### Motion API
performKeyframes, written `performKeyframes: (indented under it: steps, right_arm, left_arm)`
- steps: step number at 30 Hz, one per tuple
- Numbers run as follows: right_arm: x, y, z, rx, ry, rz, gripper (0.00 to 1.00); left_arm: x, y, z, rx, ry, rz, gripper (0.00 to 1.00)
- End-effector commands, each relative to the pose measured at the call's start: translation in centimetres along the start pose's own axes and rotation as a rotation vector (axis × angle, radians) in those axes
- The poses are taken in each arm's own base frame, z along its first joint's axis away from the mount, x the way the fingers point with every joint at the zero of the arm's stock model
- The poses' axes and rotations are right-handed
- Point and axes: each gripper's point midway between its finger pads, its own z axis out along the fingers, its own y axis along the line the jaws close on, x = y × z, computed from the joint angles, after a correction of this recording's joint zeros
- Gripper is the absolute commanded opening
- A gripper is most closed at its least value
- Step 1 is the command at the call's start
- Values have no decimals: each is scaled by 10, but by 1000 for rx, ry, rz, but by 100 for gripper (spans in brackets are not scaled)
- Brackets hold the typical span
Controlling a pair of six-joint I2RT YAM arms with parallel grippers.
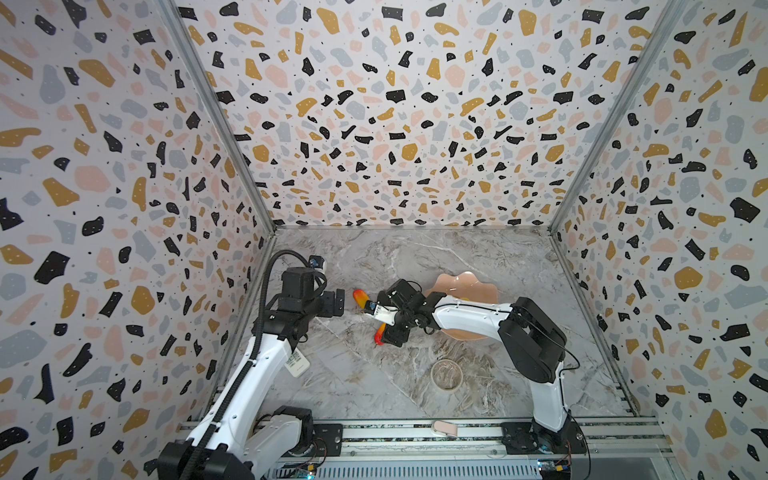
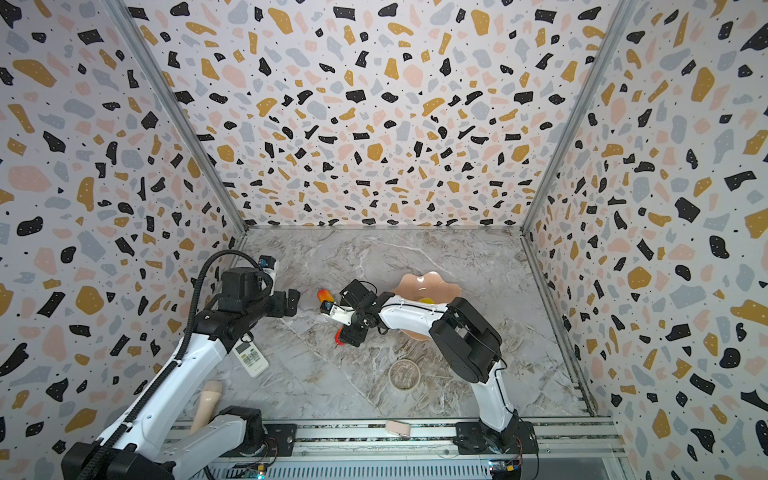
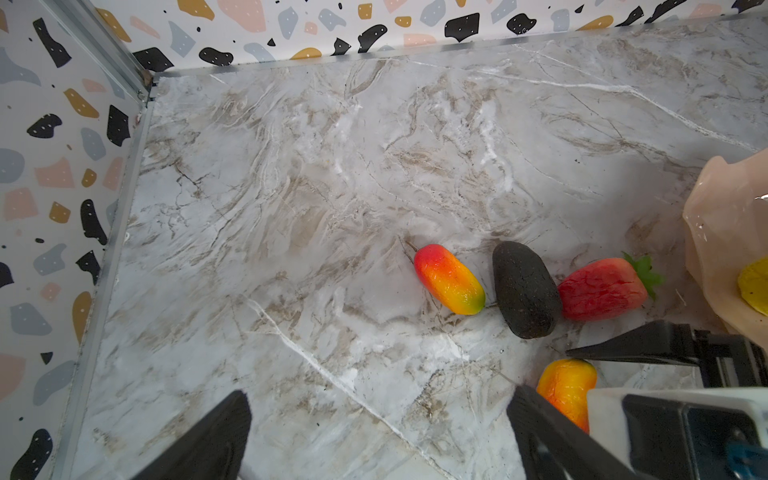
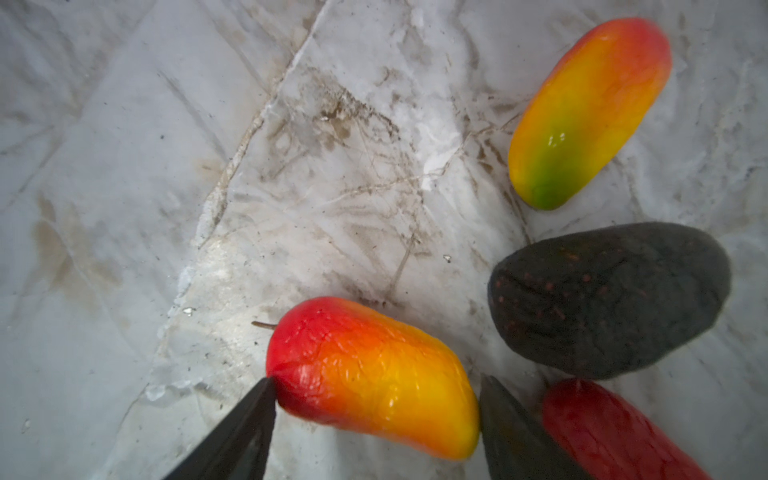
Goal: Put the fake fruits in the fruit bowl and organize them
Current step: 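Move the right gripper back to the red-yellow pear and grasp it, then carry the pear with the right gripper into the bowl beside the apple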
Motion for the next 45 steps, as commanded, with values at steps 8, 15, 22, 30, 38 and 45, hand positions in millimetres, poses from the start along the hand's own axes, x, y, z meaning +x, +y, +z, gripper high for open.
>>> performKeyframes:
  steps: [8,15,22,30,38,45]
  right_arm:
    - [1,9,8,-47,31,-17,94]
    - [-3,11,8,-52,25,-25,85]
    - [-3,13,11,-72,31,-15,49]
    - [-4,15,6,-74,32,-13,30]
    - [-20,11,-27,-14,-13,0,6]
    - [-24,-28,-111,151,-140,183,0]
  left_arm:
    - [-9,-1,-4,9,-42,12,100]
    - [-8,-1,-4,10,-41,12,100]
    - [-9,-1,-5,9,-44,12,100]
    - [-8,-1,-5,10,-44,13,99]
    - [-9,-1,-6,12,-48,13,100]
    - [-10,-1,-7,13,-53,12,100]
